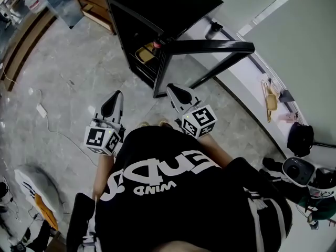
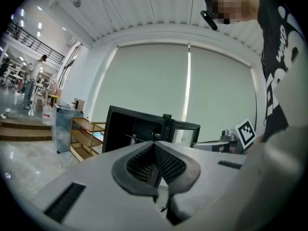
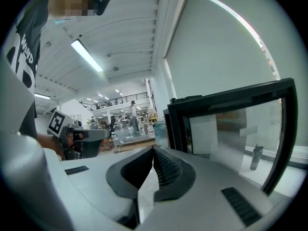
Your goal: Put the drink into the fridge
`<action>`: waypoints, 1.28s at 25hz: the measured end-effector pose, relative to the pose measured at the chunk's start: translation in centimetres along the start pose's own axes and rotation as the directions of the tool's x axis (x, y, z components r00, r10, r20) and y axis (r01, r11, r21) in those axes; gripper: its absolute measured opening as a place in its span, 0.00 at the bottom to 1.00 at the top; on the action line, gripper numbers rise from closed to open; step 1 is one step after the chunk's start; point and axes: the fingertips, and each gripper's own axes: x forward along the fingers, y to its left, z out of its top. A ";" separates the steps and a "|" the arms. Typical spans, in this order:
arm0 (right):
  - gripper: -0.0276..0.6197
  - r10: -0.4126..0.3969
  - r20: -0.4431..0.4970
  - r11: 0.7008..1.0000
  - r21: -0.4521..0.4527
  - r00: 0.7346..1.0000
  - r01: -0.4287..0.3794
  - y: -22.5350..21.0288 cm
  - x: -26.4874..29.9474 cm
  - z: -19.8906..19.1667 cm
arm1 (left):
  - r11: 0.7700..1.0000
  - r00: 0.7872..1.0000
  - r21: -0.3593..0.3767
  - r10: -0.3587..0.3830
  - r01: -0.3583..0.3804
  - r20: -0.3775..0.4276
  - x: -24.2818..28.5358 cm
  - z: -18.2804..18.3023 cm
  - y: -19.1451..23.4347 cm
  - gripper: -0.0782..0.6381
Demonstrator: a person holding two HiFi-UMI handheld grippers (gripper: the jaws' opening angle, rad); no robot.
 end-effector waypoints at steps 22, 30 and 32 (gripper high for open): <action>0.08 -0.037 0.004 0.999 0.009 0.999 0.037 -1.1 -0.7 -1.7 | 0.999 0.999 -0.012 0.043 -0.043 -0.006 0.5 -3.2 0.7 0.12; 0.08 -0.024 0.000 1.000 0.011 1.000 0.024 -1.3 -0.7 -1.8 | 0.998 0.999 -0.033 0.047 -0.048 -0.012 0.6 -3.3 0.8 0.12; 0.08 -0.022 -0.002 1.000 0.012 1.000 0.022 -1.3 -0.7 -1.8 | 0.998 0.999 -0.035 0.047 -0.047 -0.015 0.7 -3.3 0.7 0.12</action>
